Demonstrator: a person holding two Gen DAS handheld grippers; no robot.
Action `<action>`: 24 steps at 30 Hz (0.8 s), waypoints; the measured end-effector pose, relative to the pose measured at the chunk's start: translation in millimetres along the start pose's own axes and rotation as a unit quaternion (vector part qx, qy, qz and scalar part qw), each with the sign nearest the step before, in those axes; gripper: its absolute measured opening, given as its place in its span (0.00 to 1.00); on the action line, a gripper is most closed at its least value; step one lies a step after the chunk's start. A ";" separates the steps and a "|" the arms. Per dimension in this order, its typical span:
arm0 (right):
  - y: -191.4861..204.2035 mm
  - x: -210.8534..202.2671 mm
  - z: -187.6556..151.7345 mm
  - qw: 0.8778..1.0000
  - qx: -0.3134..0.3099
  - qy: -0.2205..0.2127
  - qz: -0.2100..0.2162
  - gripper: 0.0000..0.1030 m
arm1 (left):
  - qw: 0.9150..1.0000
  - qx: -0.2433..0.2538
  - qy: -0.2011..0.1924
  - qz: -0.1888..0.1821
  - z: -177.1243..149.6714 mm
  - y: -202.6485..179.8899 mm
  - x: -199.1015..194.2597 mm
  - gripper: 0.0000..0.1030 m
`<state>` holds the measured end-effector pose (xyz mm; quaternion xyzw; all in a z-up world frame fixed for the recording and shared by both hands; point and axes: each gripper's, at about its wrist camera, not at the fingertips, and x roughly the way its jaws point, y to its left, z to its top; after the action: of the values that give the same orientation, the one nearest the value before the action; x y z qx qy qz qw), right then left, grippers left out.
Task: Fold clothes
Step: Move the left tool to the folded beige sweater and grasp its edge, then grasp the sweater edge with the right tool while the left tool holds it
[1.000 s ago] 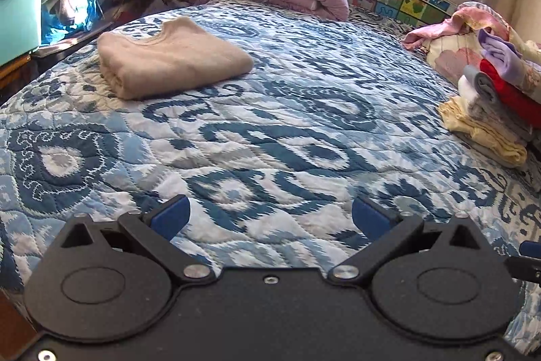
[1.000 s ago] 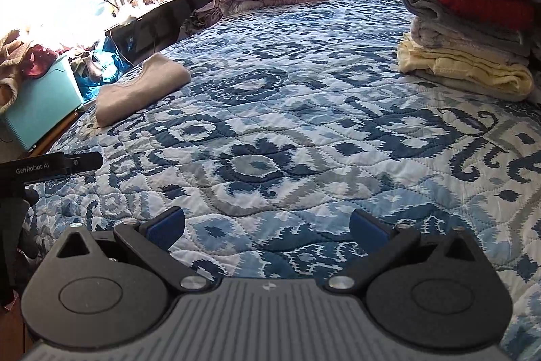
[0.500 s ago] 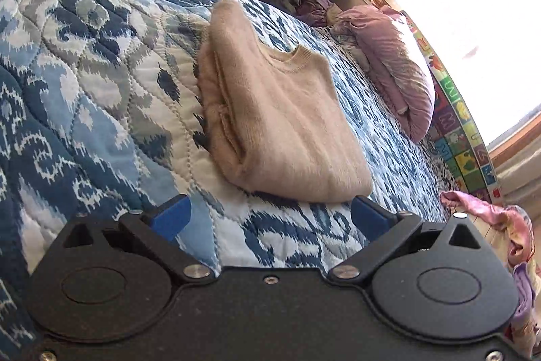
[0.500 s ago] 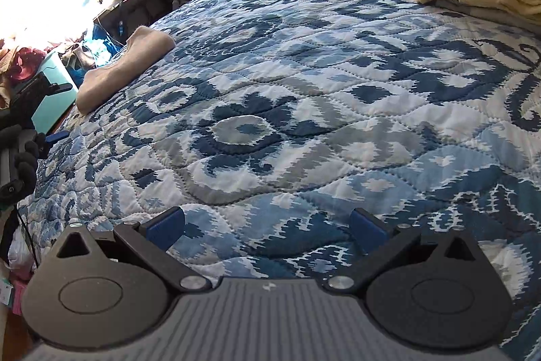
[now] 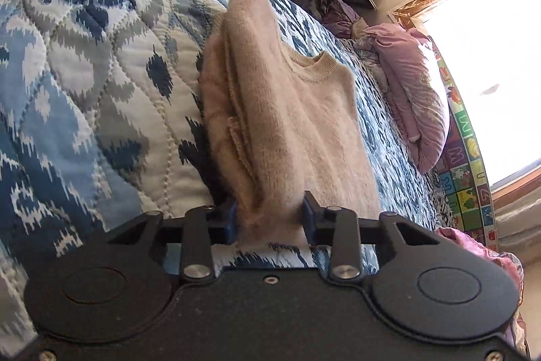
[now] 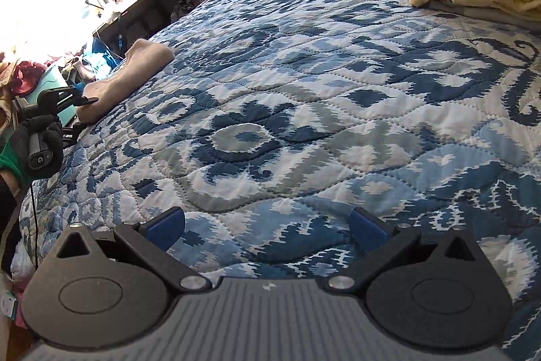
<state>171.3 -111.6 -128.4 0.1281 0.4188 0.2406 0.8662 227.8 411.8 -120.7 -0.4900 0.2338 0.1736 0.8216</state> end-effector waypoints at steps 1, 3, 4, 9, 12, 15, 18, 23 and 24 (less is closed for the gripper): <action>-1.5 -3.1 -1.5 1.000 0.007 0.000 0.004 1.00 | 1.000 0.013 0.007 -0.005 -5.5 -2.9 -5.6 0.29; -3.2 -9.3 -4.6 1.000 0.017 0.002 0.010 1.00 | 0.999 0.039 0.023 -0.014 -22.0 -10.7 -17.1 0.28; -3.6 -12.3 -6.0 1.000 0.019 0.004 0.013 1.00 | 0.998 0.051 0.033 -0.021 -33.4 -13.5 -25.2 0.27; -7.7 -34.5 -19.6 0.999 0.035 0.020 0.024 1.00 | 0.988 0.105 0.094 -0.063 -105.1 -7.9 -85.3 0.23; -12.3 -47.9 -31.3 0.998 0.044 0.030 0.031 1.00 | 0.981 0.124 0.127 -0.083 -151.0 13.8 -134.1 0.21; -13.8 -56.8 -40.1 0.997 0.045 0.040 0.040 1.00 | 0.977 0.130 0.139 -0.094 -183.2 45.7 -190.3 0.20; -10.3 -63.1 -44.4 0.997 0.038 0.046 0.054 1.00 | 0.977 0.144 0.132 -0.088 -188.7 81.2 -240.9 0.19; 8.7 -57.7 -31.9 0.994 0.018 0.057 0.087 1.00 | 0.987 0.127 0.076 -0.056 -152.6 128.6 -289.9 0.25; 14.9 -53.4 -26.6 0.993 0.013 0.059 0.097 1.00 | 0.989 0.123 0.064 -0.053 -145.6 130.8 -294.4 0.28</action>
<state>117.2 -126.4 -103.0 0.1653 0.4581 0.3250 0.8107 -115.1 326.3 -111.9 -0.4074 0.2786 0.0680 0.8670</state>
